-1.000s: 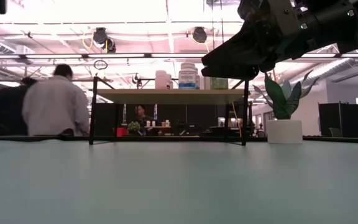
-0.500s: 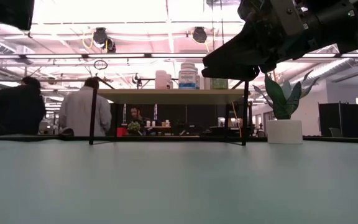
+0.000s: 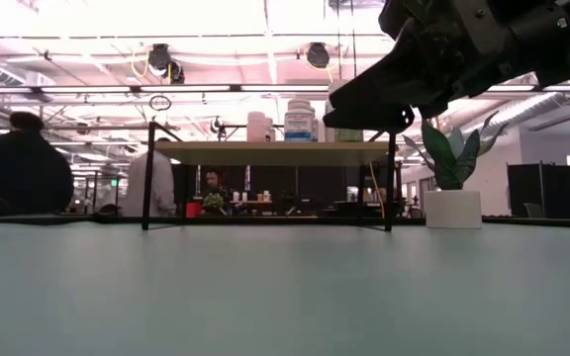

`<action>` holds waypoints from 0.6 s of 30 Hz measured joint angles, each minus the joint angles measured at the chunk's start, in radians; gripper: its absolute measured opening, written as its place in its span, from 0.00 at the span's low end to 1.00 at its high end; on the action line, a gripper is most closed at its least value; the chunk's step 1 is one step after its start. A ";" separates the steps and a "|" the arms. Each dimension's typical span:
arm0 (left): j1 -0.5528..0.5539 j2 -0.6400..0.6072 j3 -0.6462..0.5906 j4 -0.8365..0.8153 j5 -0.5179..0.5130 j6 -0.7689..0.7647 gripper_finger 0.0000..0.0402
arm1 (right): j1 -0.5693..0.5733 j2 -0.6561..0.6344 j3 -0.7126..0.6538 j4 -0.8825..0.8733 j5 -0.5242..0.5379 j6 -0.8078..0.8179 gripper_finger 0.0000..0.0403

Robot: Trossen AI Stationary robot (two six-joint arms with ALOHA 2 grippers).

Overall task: Pick and place medicine bottles onto shelf by color
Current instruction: Put the orange pill bottle on the shelf

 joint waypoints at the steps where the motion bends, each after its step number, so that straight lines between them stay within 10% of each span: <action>1: -0.010 0.029 0.023 -0.020 0.016 -0.015 0.25 | 0.000 0.000 0.000 -0.007 -0.001 0.000 0.61; 11: -0.070 0.308 0.154 -0.238 0.271 -0.109 0.28 | 0.000 0.000 0.000 -0.022 -0.001 0.026 0.61; 18: -0.083 0.354 0.143 -0.236 0.358 -0.131 0.56 | 0.000 0.000 0.000 -0.015 -0.001 0.026 0.61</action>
